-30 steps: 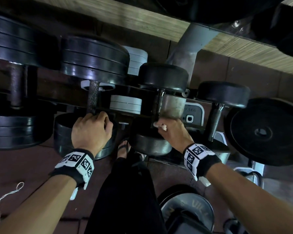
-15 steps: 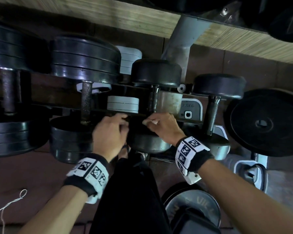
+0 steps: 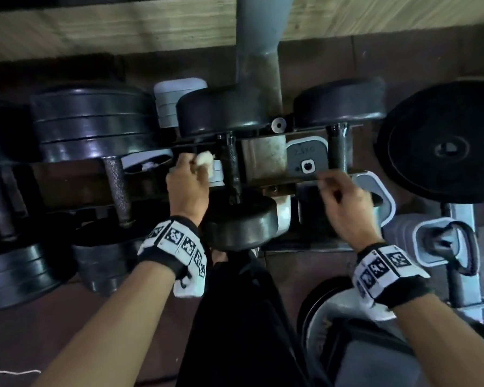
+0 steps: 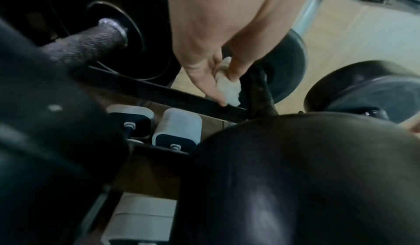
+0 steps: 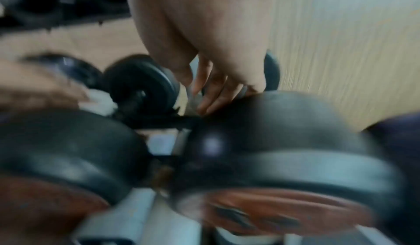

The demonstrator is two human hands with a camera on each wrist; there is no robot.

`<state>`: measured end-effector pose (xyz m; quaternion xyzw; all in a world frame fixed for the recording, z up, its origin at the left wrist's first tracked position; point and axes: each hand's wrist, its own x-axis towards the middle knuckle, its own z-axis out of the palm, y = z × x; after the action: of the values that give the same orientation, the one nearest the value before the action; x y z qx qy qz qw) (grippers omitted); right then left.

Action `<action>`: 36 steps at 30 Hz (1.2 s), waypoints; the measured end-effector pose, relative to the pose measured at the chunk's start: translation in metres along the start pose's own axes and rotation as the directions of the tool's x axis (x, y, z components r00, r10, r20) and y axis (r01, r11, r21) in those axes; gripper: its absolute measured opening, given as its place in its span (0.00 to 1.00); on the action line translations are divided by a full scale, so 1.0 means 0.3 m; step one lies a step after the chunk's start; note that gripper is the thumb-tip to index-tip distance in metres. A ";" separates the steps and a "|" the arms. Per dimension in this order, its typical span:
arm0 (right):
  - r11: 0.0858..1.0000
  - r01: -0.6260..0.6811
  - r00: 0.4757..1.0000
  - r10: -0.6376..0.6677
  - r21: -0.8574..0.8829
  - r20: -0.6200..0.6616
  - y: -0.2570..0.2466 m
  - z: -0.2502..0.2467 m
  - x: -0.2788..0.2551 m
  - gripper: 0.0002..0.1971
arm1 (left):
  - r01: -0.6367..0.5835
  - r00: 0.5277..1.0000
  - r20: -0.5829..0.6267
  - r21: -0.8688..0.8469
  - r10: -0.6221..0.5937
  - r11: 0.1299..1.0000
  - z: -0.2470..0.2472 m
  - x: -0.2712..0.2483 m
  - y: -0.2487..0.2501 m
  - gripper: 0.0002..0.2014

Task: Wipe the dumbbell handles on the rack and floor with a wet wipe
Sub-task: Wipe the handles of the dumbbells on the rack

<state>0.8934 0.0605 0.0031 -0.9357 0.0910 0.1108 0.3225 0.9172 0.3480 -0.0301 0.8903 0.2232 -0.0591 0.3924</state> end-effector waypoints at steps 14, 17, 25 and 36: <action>0.953 -0.078 0.944 -0.025 -0.293 -0.330 0.149 0.060 -0.024 0.15 | -0.011 0.936 0.353 0.064 -0.012 0.998 0.016 -0.062 -0.008 0.09; 0.952 -0.079 0.940 -0.028 -0.296 -0.341 0.151 0.065 -0.021 0.14 | 0.113 0.966 0.235 -0.007 -0.108 0.994 0.040 0.000 0.005 0.08; 0.949 -0.054 0.926 -0.068 -0.309 -0.372 0.162 0.072 -0.020 0.12 | 0.072 0.990 0.127 -0.046 -0.065 0.996 0.053 0.056 0.026 0.09; 0.950 -0.053 0.926 -0.070 -0.309 -0.372 0.162 0.072 -0.020 0.14 | -0.100 0.860 0.509 0.087 0.043 0.991 0.043 -0.056 -0.078 0.17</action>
<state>0.8729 0.0369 -0.0402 -0.9789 0.1285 -0.0600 0.1467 0.8928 0.3466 -0.0501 0.8717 0.0757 -0.2879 0.3893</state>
